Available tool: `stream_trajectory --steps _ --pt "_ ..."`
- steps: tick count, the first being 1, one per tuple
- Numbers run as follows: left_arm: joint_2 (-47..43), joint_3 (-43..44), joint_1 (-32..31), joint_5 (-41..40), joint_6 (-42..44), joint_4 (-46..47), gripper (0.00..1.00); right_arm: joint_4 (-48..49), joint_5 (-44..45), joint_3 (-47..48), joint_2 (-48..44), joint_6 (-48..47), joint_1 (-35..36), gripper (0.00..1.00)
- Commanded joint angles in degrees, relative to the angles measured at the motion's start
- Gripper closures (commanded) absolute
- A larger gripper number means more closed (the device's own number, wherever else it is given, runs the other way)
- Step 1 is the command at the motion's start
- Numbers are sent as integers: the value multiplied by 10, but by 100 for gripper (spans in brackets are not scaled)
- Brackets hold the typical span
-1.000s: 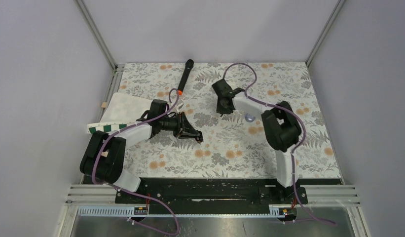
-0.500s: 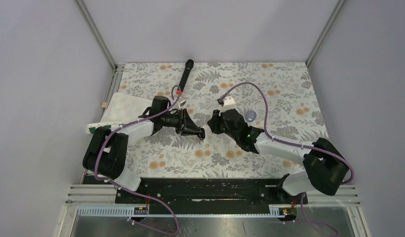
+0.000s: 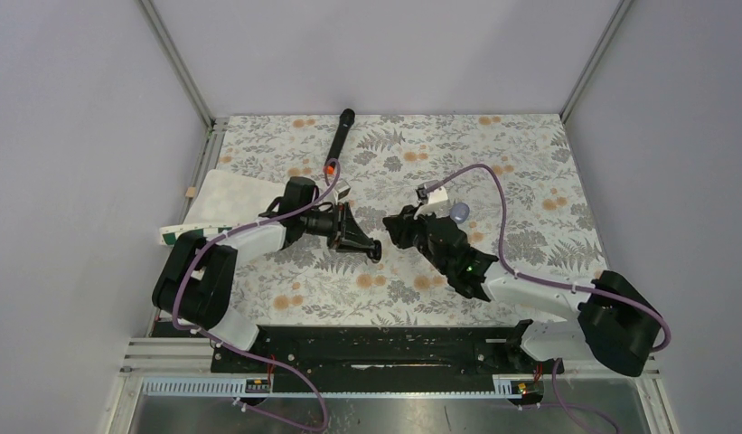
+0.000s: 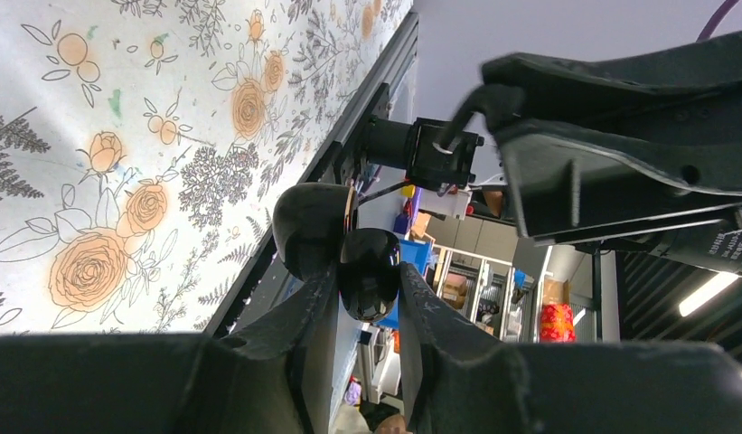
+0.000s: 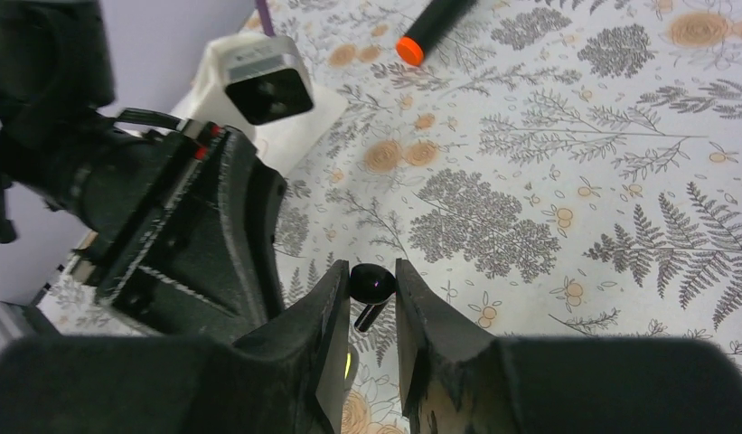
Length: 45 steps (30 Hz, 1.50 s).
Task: Insert the wireless bluetooth earbuds into the charging case
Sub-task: Insert the right earbud into the right side groove of the charging case.
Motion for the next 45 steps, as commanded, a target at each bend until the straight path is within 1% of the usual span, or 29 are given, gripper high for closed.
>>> stream_trajectory --steps 1,6,9,18,28,39,45 --pt "-11 -5 -4 26 -21 51 100 49 24 -21 -47 -11 14 97" --pt "-1 -21 -5 41 -102 161 100 35 23 -35 -67 -17 21 97" --pt "7 -25 -7 44 -134 203 100 29 31 -36 -62 -17 32 97" --pt "11 -27 -11 42 -137 212 100 47 60 -25 -39 -19 57 98" --pt "19 -30 -11 48 -147 226 100 49 89 -14 -27 -33 63 98" --pt "33 -34 -12 54 -195 291 100 55 79 7 8 -38 63 98" --pt "36 -36 -13 56 -209 308 100 63 87 6 17 -41 63 98"
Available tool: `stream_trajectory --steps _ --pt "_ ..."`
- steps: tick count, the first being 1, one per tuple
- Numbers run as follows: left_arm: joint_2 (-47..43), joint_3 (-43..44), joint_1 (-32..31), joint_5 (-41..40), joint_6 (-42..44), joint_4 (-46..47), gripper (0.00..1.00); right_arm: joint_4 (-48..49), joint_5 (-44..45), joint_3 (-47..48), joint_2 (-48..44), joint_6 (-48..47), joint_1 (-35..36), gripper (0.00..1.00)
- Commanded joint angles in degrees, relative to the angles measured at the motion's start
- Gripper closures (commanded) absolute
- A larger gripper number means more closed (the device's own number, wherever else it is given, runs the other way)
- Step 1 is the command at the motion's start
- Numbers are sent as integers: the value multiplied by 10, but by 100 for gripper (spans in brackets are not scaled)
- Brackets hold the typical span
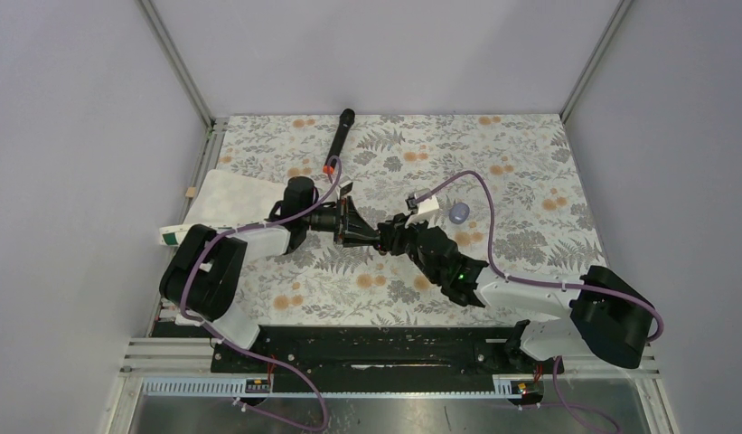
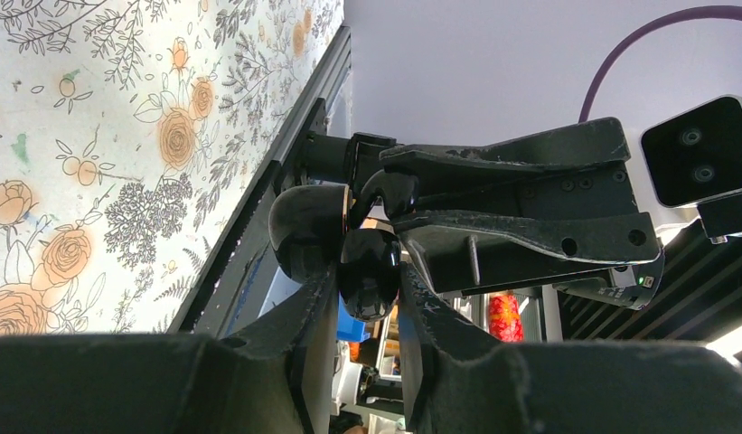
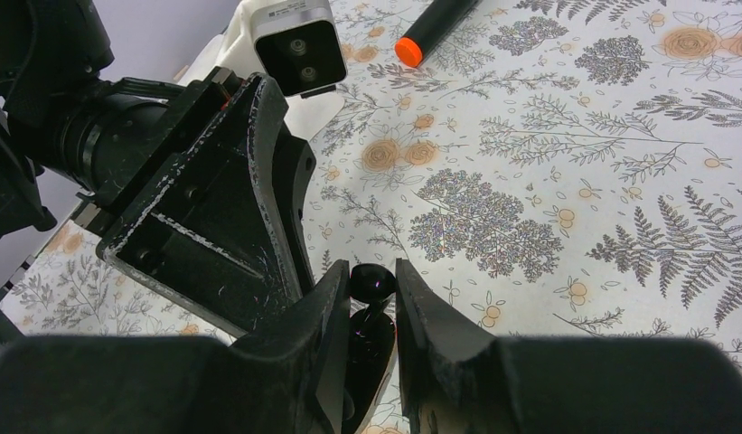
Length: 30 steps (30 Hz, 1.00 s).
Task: Insert the wireless bluetooth earbuds into the charging case
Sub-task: Insert the right earbud into the right side groove of the charging case.
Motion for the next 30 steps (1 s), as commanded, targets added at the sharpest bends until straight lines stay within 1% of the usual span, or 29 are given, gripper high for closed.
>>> stream_trajectory --steps 1,3,6,11,14,17,22,26,28,30 --pt "2 -4 -3 26 -23 73 100 26 16 17 8 -12 5 98" --pt "6 -9 -3 29 -46 104 100 34 16 13 11 -15 5 99" --pt "19 -21 -3 31 -111 205 100 46 20 7 17 -25 9 99" --pt "59 -40 -3 31 -271 413 100 67 25 -7 19 -52 17 100" --pt "83 -44 -3 24 -324 493 100 102 13 -28 20 -71 21 100" --pt "92 -46 -3 20 -333 509 100 143 -1 -49 16 -78 21 100" --pt "93 -45 -2 19 -330 507 100 134 -13 -55 3 -83 22 100" --pt "93 -49 -2 23 -326 505 100 149 -23 -64 -12 -91 22 100" --pt "92 -51 -2 27 -321 500 100 186 -44 -80 -18 -110 22 100" --pt "90 -56 -1 31 -315 493 100 262 -68 -115 -17 -136 21 100"
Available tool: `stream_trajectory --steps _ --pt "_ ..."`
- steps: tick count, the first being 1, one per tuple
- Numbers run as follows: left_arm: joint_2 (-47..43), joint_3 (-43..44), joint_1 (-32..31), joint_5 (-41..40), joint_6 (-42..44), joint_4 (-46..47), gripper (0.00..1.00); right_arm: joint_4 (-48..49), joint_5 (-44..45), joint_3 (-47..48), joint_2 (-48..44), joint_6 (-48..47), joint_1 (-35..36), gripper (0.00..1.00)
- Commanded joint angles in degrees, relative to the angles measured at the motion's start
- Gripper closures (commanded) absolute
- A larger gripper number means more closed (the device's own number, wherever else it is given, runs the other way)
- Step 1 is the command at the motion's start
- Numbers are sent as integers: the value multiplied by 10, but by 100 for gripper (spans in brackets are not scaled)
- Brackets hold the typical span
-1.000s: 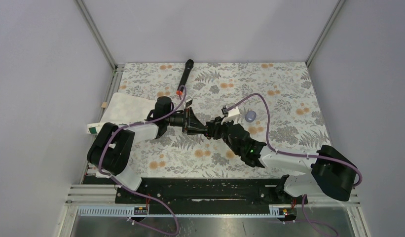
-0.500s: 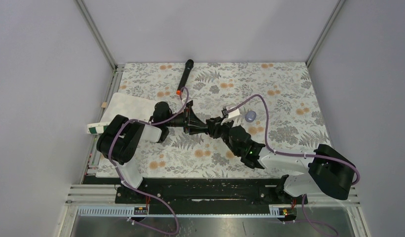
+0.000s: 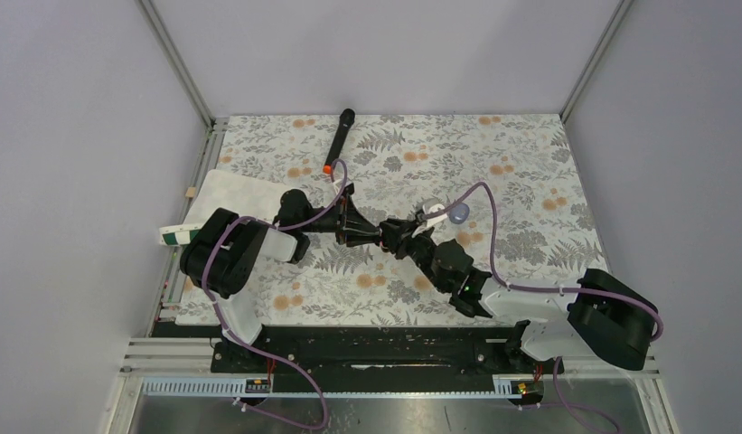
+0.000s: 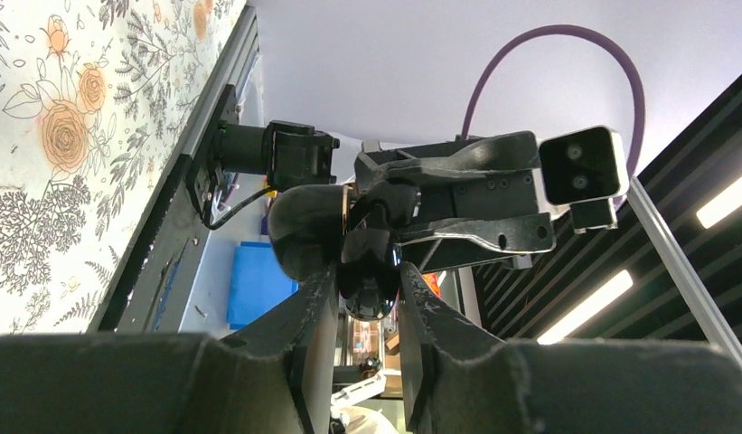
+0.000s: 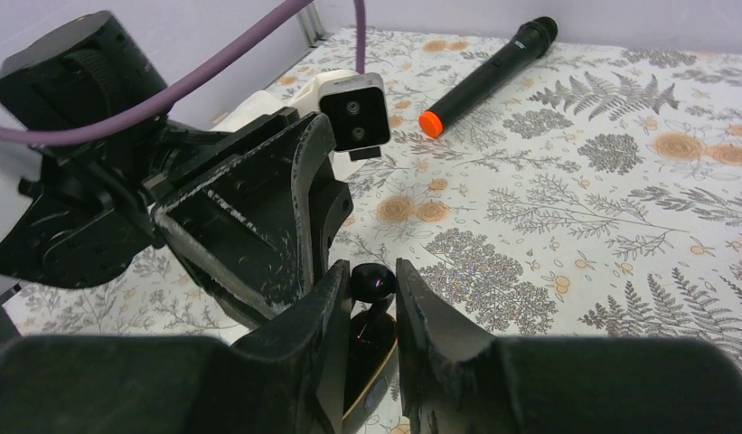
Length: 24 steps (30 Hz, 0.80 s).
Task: Insert the wireless bluetooth earbuds into the charging case
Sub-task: Insert the right earbud into the right side groove of the charging case.
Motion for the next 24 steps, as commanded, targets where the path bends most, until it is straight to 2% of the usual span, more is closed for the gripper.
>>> stream_trajectory --steps 1,6,15,24 --pt "-13 -4 -1 6 9 57 100 137 -69 -65 -4 -62 12 100" --pt "-18 -19 -1 6 30 33 100 261 -99 -109 2 -109 12 100" --pt "-33 -27 -3 13 48 10 100 262 -200 -116 -14 -109 -3 100" --pt "-52 -33 -4 23 50 10 100 296 -200 -131 2 -109 -17 100"
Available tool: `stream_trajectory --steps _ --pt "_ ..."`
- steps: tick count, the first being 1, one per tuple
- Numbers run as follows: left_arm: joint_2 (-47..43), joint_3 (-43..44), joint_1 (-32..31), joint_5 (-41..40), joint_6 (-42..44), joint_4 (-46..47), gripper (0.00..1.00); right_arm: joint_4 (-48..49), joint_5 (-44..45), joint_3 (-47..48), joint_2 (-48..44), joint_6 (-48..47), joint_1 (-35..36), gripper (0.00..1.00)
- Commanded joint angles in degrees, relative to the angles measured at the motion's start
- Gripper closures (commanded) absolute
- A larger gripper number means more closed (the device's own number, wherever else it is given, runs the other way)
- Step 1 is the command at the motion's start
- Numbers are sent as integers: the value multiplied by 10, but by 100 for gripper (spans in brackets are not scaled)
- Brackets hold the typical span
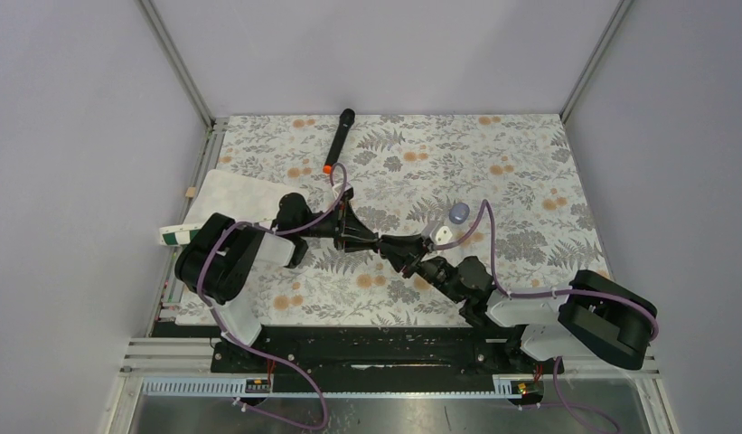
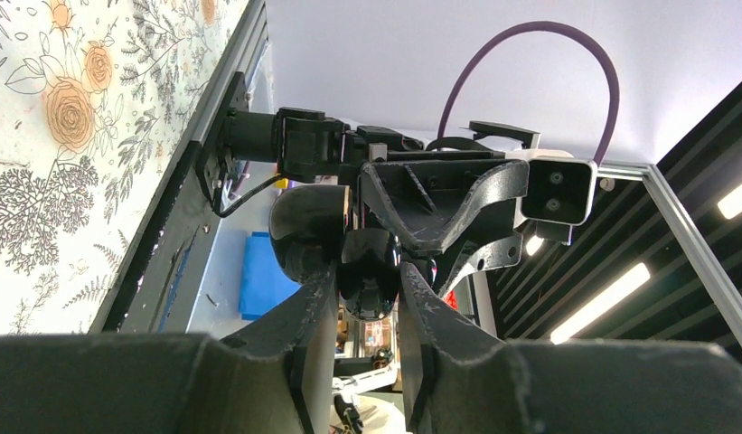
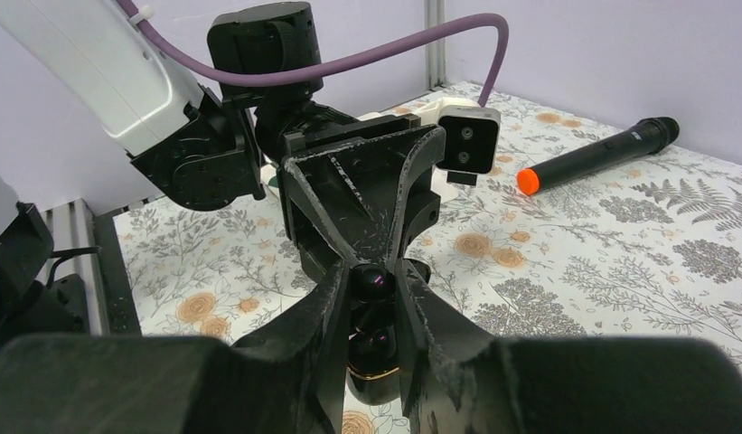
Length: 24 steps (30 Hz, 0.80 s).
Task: Insert the wireless bluetooth earbuds into the charging case
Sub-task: Insert the right earbud into the right side groove of the charging case.
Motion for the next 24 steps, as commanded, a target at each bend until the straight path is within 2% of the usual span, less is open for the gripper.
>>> stream_trajectory --steps 1,4,6,7,9,10,11,12,15,24 --pt "-29 -10 -1 13 19 28 100 57 -28 -14 -7 -14 -21 100" --pt "-42 -19 -9 22 73 -24 100 52 -107 -23 -38 9 -61 100" --pt "-63 -17 -20 28 163 -129 100 29 -167 -24 -66 26 -93 100" --pt "-79 -10 -27 29 242 -229 100 6 -198 -22 -79 22 -105 100" --pt "-108 47 -34 6 462 -572 100 -55 -240 -18 -102 -7 -115 100" --pt "-115 78 -37 -12 572 -711 100 -87 -255 -15 -113 -22 -118 100" --pt "-118 98 -38 -17 627 -774 100 -107 -265 -16 -119 -39 -121 100" --pt "-126 102 -39 -18 635 -780 100 -111 -281 -21 -122 -47 -125 100" --pt "-132 100 -40 -7 590 -734 100 -92 -319 -35 -123 -57 -131 100" --pt "-135 121 -47 -9 589 -758 100 11 -348 -36 -60 -36 -131 100"
